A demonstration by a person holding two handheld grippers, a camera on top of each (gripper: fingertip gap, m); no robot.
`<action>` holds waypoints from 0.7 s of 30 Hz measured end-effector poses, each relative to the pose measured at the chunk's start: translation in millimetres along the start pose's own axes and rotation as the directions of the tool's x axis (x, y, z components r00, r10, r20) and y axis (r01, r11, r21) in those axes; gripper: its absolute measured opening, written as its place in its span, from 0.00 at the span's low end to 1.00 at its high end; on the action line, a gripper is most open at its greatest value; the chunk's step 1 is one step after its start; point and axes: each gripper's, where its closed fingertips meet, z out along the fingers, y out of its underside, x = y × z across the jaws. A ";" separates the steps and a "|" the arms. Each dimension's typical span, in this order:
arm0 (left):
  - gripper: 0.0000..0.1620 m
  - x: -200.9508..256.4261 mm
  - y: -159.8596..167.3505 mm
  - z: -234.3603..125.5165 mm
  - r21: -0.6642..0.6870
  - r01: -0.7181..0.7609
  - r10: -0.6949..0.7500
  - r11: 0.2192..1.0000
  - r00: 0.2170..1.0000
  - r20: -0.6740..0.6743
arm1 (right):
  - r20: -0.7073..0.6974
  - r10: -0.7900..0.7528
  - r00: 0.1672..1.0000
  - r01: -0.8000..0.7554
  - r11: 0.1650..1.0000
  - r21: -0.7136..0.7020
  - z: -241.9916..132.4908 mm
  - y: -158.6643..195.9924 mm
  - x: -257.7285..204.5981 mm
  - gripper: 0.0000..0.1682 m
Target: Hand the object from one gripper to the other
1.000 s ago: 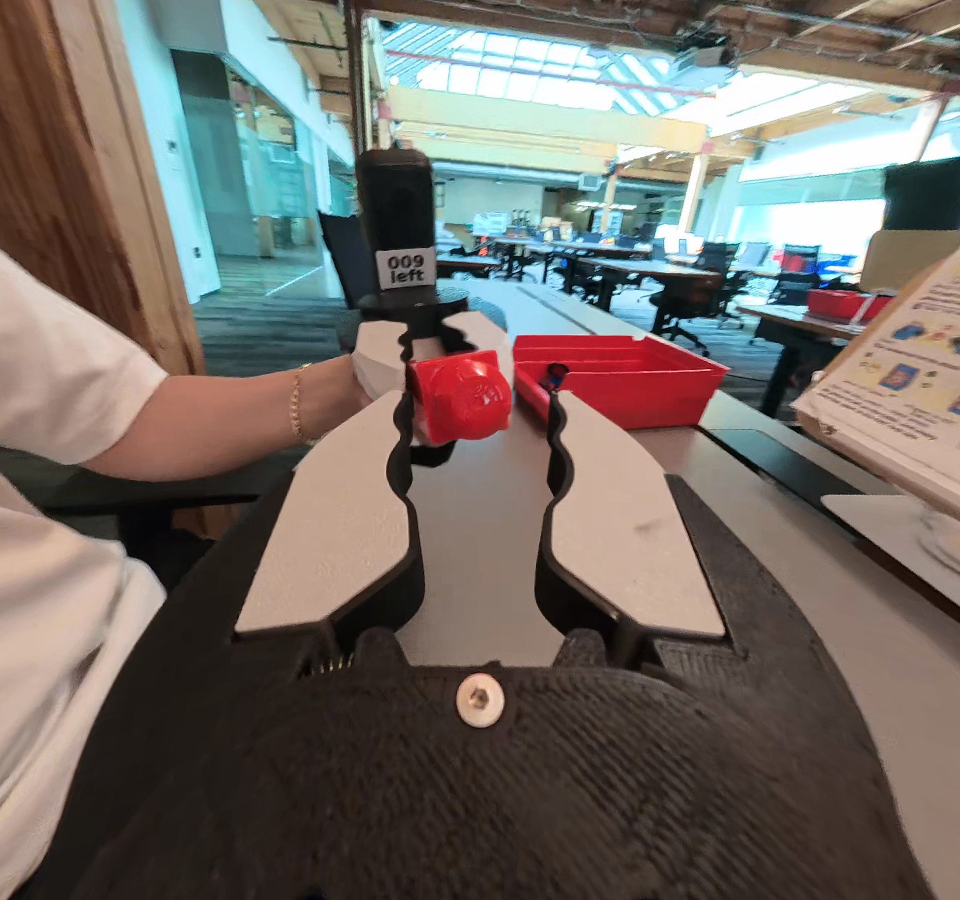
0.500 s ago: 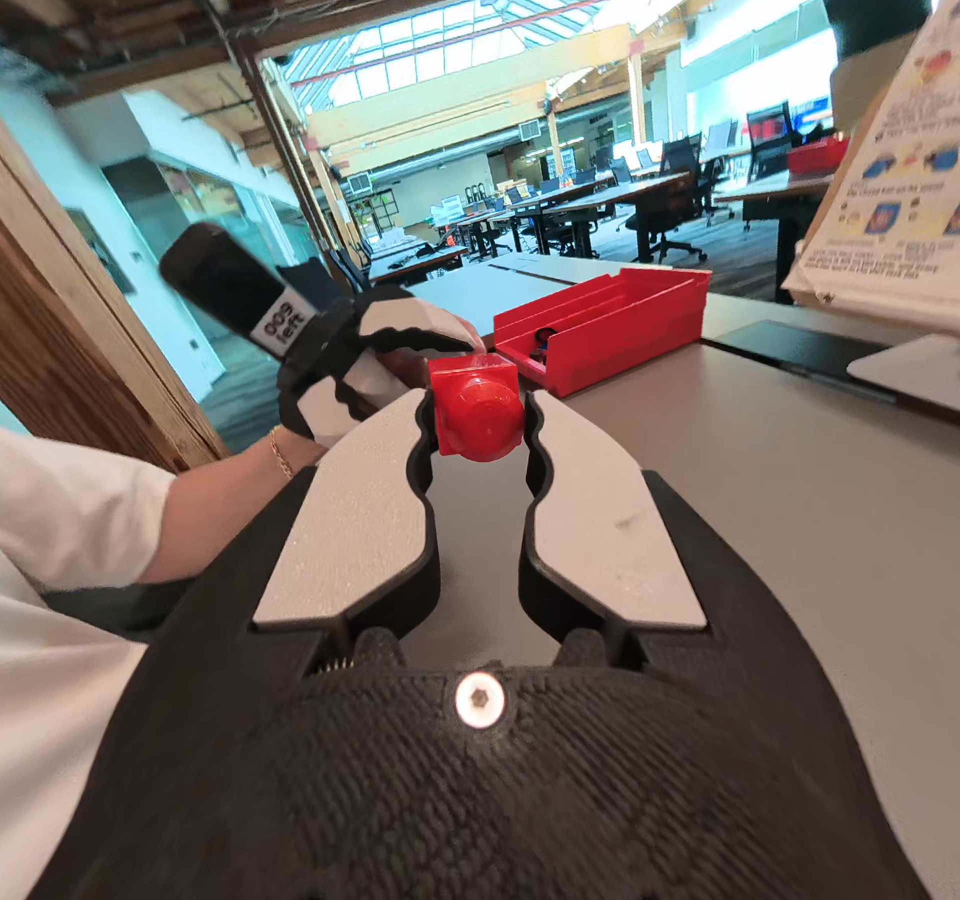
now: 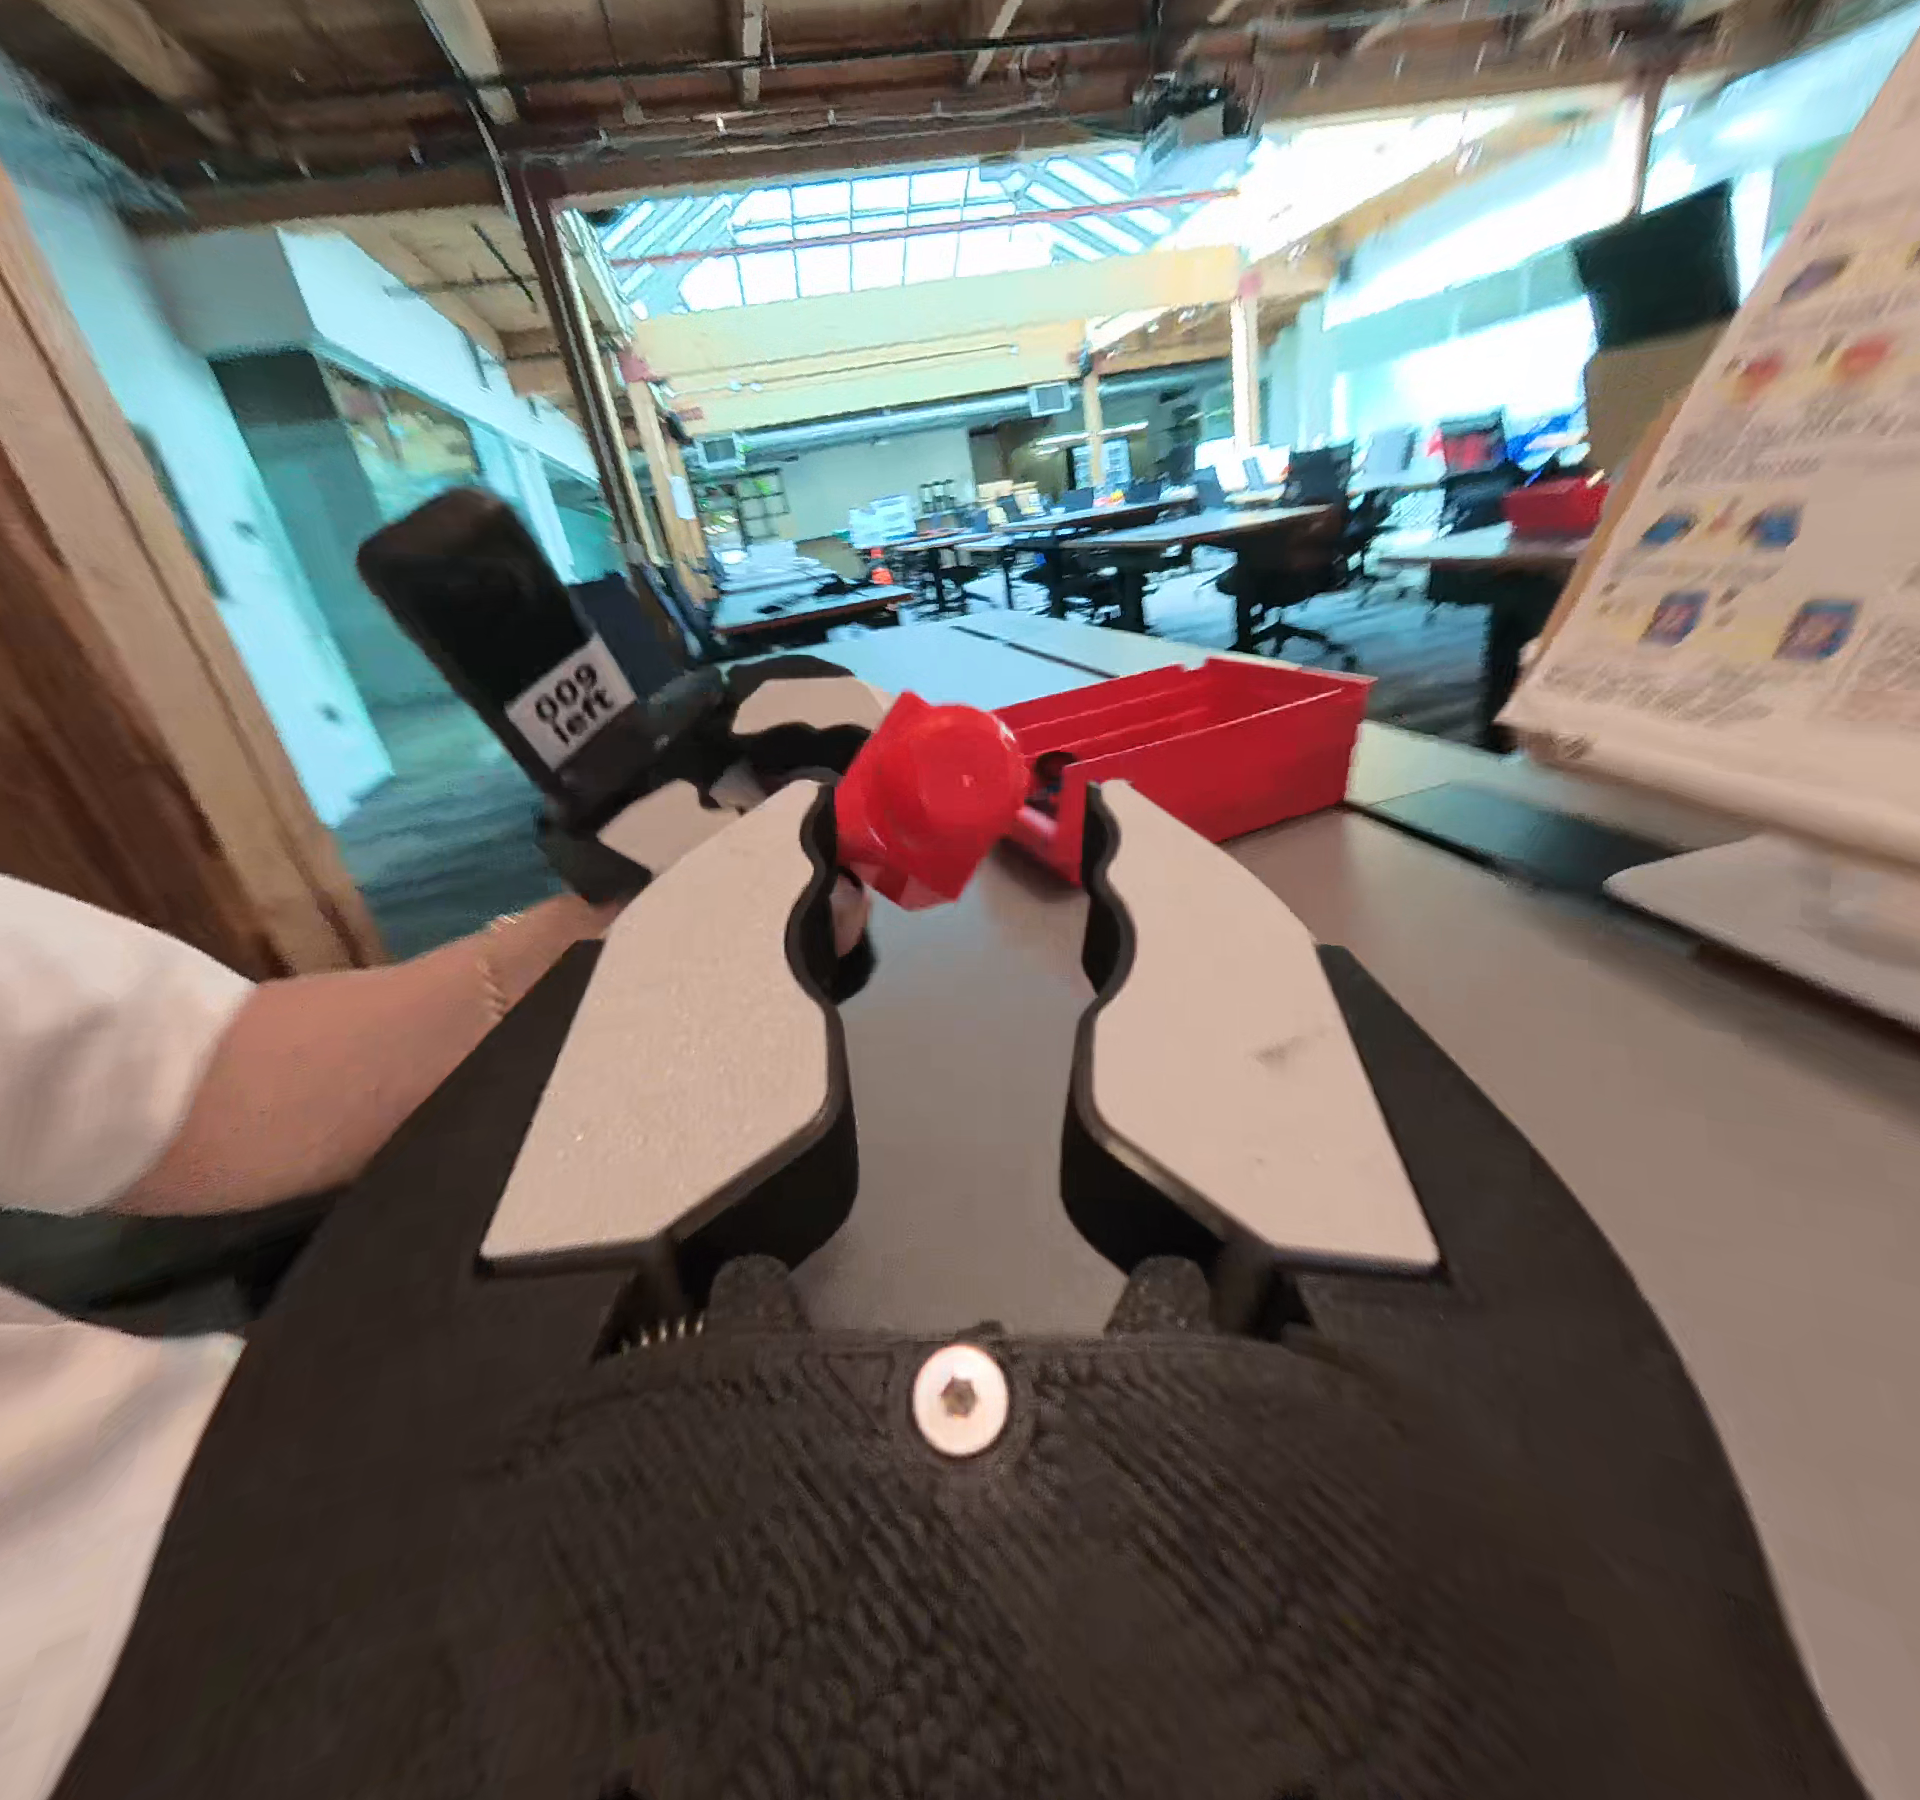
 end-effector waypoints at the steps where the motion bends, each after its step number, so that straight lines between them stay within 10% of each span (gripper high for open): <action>1: 0.21 1.5 -1.9 -0.9 0.033 0.087 -0.086 0.996 0.996 -0.036 | -0.003 -0.065 0.998 0.065 0.998 -0.010 -1.2 1.5 -1.2 0.27; 6: 0.21 20.0 -9.7 -7.0 0.094 0.424 -0.379 0.901 0.873 -0.308 | 0.106 -0.179 0.978 0.177 0.984 0.026 0.6 0.9 -22.9 0.29; 13: 0.22 28.0 -15.0 -10.1 0.121 0.516 -0.430 0.848 0.803 -0.413 | 0.176 -0.221 0.959 0.232 0.972 -0.043 5.4 12.1 -34.1 0.20; 21: 0.31 8.7 -2.4 -3.1 -0.066 0.124 -0.135 0.990 0.974 -0.184 | -0.018 -0.340 0.940 0.320 0.900 -0.295 2.0 29.2 -2.7 0.20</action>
